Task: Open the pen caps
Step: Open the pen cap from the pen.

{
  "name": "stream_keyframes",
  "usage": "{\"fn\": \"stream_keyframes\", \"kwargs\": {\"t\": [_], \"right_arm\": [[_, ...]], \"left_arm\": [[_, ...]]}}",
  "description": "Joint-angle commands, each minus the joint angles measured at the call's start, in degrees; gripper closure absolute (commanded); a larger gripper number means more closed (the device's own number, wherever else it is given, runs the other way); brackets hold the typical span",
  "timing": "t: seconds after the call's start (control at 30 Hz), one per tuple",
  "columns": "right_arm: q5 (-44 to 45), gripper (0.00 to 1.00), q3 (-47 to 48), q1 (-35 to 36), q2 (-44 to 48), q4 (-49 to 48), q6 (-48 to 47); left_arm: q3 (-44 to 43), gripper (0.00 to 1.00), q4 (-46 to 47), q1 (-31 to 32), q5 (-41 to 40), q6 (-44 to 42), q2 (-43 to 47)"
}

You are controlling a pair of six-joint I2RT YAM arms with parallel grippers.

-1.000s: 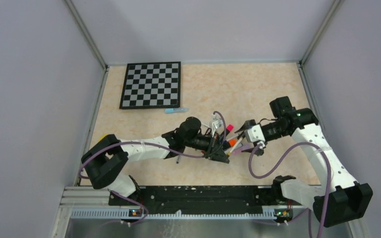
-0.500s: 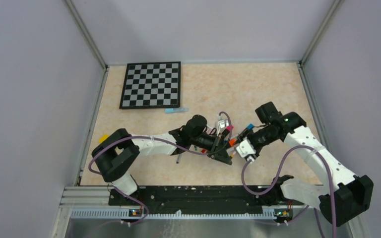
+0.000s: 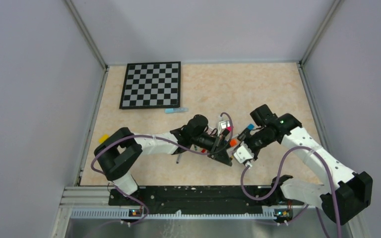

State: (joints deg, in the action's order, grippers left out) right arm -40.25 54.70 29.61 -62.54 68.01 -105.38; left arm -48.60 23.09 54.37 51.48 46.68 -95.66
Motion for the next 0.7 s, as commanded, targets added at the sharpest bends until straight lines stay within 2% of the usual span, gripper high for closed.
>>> {"fn": "stream_keyframes", "kwargs": {"t": [0.0, 0.17, 0.37, 0.67], "right_arm": [[-1.1, 0.83, -0.2, 1.2, -0.1, 0.7, -3.5], [-1.2, 1.00, -0.1, 1.5, 0.3, 1.3, -4.2], [2.6, 1.00, 0.4, 0.8, 1.5, -1.2, -0.5], [3.4, 1.00, 0.2, -3.2, 2.5, -4.0, 0.4]], "left_arm": [[-1.5, 1.00, 2.4, -0.5, 1.8, 0.2, -0.4], [-1.0, 1.00, 1.5, -0.7, 3.3, -0.1, -0.7], [2.1, 1.00, -0.8, -0.8, 7.3, -0.2, -0.3], [6.5, 1.00, -11.7, -0.8, 8.0, -5.8, 5.4]]}}
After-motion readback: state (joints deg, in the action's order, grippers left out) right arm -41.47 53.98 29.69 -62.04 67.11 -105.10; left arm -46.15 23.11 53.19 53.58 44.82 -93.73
